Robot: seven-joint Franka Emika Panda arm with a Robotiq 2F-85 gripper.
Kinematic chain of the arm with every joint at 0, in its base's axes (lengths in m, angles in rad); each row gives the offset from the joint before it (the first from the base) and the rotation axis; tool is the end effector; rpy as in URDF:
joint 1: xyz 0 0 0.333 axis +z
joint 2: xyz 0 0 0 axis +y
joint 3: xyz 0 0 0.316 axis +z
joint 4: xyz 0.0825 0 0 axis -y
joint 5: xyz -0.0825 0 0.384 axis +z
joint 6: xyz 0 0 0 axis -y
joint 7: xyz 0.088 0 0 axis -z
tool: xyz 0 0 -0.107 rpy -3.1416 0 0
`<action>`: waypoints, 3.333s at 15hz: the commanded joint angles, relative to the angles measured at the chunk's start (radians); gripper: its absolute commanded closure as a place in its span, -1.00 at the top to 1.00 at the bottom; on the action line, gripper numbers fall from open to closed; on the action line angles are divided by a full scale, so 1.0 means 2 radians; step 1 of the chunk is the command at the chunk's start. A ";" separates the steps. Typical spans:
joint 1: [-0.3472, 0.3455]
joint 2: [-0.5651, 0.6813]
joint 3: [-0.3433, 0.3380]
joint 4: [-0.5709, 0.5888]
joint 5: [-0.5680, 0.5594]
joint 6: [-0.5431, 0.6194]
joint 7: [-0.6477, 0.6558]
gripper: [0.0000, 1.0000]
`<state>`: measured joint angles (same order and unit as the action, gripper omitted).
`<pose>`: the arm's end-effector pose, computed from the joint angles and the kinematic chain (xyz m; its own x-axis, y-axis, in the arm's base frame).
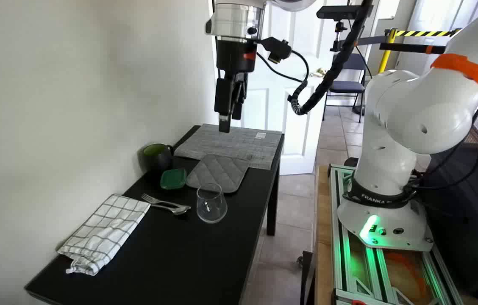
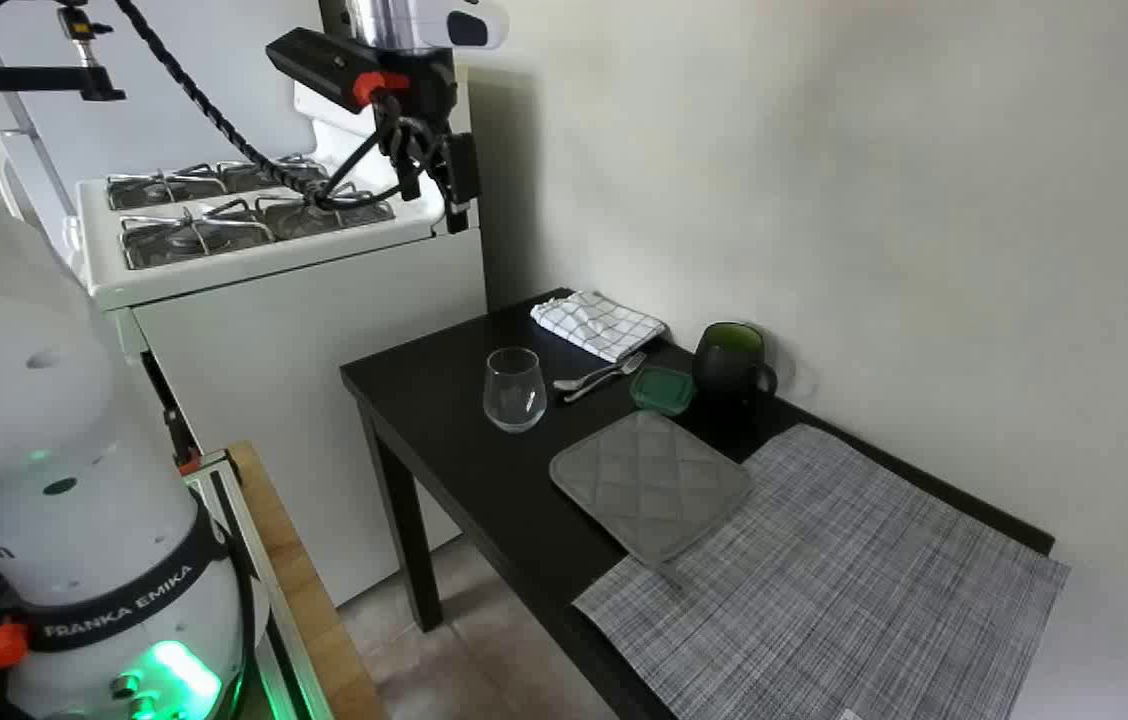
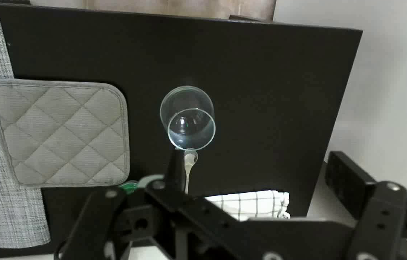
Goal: Put the grey pot holder on top of the glass cup.
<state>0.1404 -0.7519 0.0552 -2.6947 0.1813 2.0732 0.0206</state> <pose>0.3257 0.0739 0.4629 0.9895 0.0766 0.1224 0.0929 -0.9867 -0.1333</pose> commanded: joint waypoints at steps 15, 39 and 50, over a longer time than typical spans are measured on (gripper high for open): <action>-0.172 0.028 -0.050 0.029 -0.083 0.072 0.079 1.00; -0.149 0.231 -0.193 0.119 -0.061 0.004 -0.269 1.00; -0.154 0.363 -0.213 0.195 0.122 0.013 -0.466 1.00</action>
<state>-0.1554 -0.1265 -0.3741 -2.3838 0.3274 2.1643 -0.8374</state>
